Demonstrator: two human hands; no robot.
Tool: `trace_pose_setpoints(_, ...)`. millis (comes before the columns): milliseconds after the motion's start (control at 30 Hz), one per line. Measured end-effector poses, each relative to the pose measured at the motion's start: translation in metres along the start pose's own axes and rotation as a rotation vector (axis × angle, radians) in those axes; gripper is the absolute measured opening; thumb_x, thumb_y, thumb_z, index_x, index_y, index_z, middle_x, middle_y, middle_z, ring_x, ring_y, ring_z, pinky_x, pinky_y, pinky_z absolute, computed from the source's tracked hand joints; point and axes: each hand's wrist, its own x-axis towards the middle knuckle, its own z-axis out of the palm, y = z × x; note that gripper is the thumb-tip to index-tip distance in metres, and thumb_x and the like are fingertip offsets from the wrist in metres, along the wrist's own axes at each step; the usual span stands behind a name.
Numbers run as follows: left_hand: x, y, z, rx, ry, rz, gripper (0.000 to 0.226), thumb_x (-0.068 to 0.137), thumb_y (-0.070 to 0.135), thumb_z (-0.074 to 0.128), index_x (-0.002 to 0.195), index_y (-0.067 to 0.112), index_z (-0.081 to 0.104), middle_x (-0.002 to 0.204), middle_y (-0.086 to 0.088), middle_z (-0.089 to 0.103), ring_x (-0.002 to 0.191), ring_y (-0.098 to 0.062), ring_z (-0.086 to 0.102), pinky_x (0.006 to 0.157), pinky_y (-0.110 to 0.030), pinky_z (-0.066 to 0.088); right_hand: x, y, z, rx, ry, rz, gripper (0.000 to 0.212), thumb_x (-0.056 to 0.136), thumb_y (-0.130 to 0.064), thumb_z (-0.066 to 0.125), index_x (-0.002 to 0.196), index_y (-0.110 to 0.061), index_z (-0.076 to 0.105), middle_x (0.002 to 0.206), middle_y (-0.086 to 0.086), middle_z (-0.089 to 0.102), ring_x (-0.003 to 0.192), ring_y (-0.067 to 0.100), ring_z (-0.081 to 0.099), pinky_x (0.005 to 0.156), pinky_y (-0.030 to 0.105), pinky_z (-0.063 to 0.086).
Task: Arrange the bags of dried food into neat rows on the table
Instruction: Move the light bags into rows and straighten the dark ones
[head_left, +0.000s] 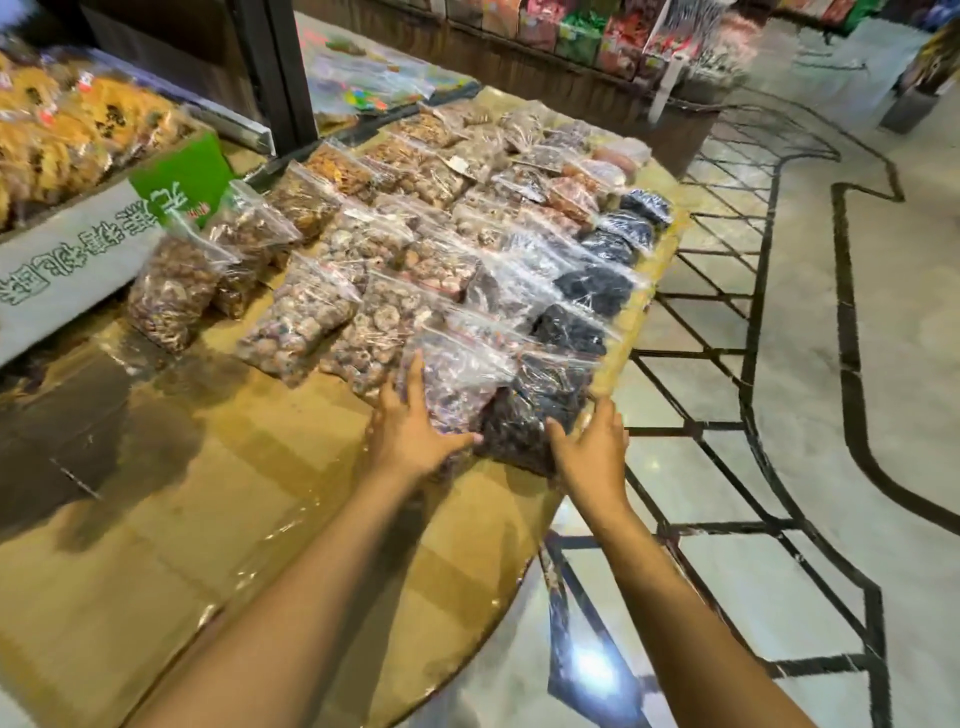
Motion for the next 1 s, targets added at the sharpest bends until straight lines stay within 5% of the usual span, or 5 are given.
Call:
trace_pose_setpoints(233, 0.016, -0.020, -0.011, 0.101, -0.212, -0.015, 0.129, 0.055, 0.049, 0.083, 0.150, 0.038, -0.004, 0.146, -0.023, 0.030, 0.119, -0.039, 0.050, 0.092, -0.045, 0.049, 0.000, 0.035, -0.013, 0.063, -0.088, 0.008, 0.056, 0.083, -0.023, 0.068, 0.131, -0.011, 0.042, 0.128, 0.015, 0.049, 0.120, 0.032, 0.046, 0.098, 0.042, 0.042)
trace_pose_setpoints(533, -0.004, -0.034, 0.001, -0.017, 0.127, 0.110, 0.113, 0.051, 0.078, 0.063, 0.149, 0.037, 0.024, 0.134, -0.004, 0.052, 0.112, -0.028, 0.055, 0.084, -0.038, 0.047, 0.098, -0.043, 0.006, -0.084, -0.188, -0.384, 0.048, 0.091, -0.033, 0.058, 0.131, -0.011, 0.044, 0.129, 0.011, 0.051, 0.124, 0.027, 0.041, 0.102, 0.040, 0.037)
trace_pose_setpoints(733, 0.012, -0.044, 0.013, -0.074, 0.270, 0.211, 0.106, 0.055, 0.074, 0.067, 0.144, 0.024, 0.039, 0.120, -0.003, 0.061, 0.096, -0.025, 0.062, 0.075, -0.036, 0.052, 0.150, -0.082, 0.079, -0.420, -0.309, -0.688, 0.019, 0.092, -0.019, 0.052, 0.082, -0.003, 0.057, 0.080, 0.024, 0.063, 0.076, 0.039, 0.061, 0.057, 0.035, 0.039)
trace_pose_setpoints(833, 0.017, -0.041, 0.010, -0.090, 0.287, 0.234, 0.101, 0.063, 0.079, 0.060, 0.142, 0.018, 0.042, 0.119, -0.004, 0.062, 0.096, -0.019, 0.059, 0.076, -0.029, 0.046, 0.146, -0.080, 0.094, -0.386, -0.181, -0.686, 0.020, 0.093, -0.015, 0.050, 0.084, 0.001, 0.058, 0.073, 0.027, 0.063, 0.066, 0.041, 0.060, 0.052, 0.034, 0.025)
trace_pose_setpoints(1000, 0.020, -0.039, 0.008, -0.075, 0.238, 0.225, 0.103, 0.064, 0.076, 0.065, 0.141, 0.013, 0.041, 0.126, -0.008, 0.058, 0.108, -0.020, 0.056, 0.087, -0.026, 0.042, 0.160, -0.086, 0.086, -0.442, -0.332, -0.680, 0.026, 0.099, -0.020, 0.041, 0.094, -0.001, 0.058, 0.082, 0.023, 0.066, 0.076, 0.040, 0.061, 0.058, 0.035, 0.025)
